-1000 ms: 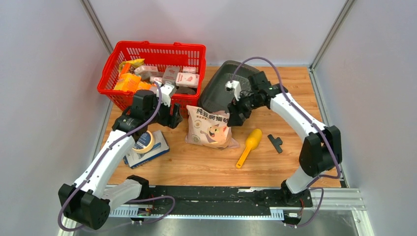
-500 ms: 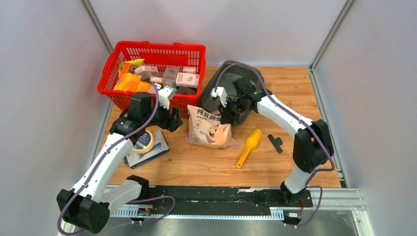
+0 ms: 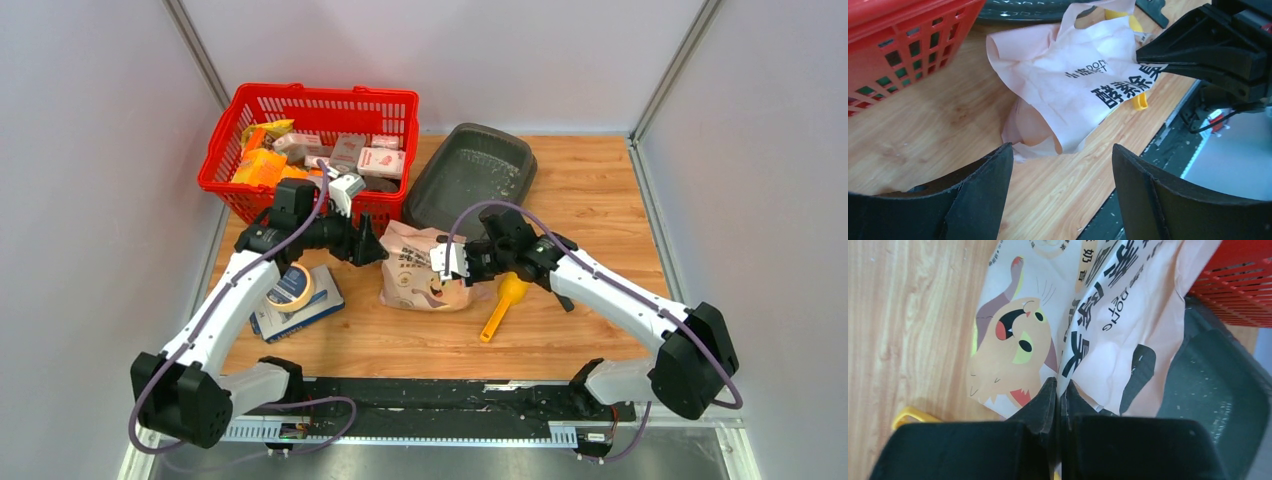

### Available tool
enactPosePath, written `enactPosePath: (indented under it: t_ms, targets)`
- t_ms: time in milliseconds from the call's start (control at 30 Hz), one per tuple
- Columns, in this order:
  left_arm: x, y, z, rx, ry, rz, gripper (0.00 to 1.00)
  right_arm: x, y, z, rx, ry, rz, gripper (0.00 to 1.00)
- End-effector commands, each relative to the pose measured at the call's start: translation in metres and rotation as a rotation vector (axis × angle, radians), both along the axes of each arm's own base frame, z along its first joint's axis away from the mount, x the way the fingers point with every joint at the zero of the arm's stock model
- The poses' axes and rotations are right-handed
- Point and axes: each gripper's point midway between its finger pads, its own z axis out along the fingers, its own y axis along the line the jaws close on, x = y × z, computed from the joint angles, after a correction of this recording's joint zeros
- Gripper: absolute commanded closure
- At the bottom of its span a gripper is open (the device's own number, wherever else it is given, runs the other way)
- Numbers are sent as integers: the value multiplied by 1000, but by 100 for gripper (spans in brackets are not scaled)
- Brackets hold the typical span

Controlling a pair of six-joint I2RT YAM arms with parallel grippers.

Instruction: Fill the litter box with clean litter

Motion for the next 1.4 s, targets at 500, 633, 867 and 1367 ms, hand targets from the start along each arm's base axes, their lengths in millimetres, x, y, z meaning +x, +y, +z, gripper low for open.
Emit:
enactPosePath:
  t_ms: [500, 633, 867, 1367]
  targets:
    - [40, -44, 21, -317, 144, -69, 40, 13, 28, 54, 98, -436, 189, 98]
    - [31, -53, 27, -337, 88, -187, 57, 26, 28, 67, 152, -374, 35, 81]
    - [18, -54, 28, -295, -29, -257, 93, 34, 5, 110, 262, -79, -257, 33]
    - [-5, -42, 41, -255, -214, -285, 100, 46, 25, 78, 240, 412, -309, 6]
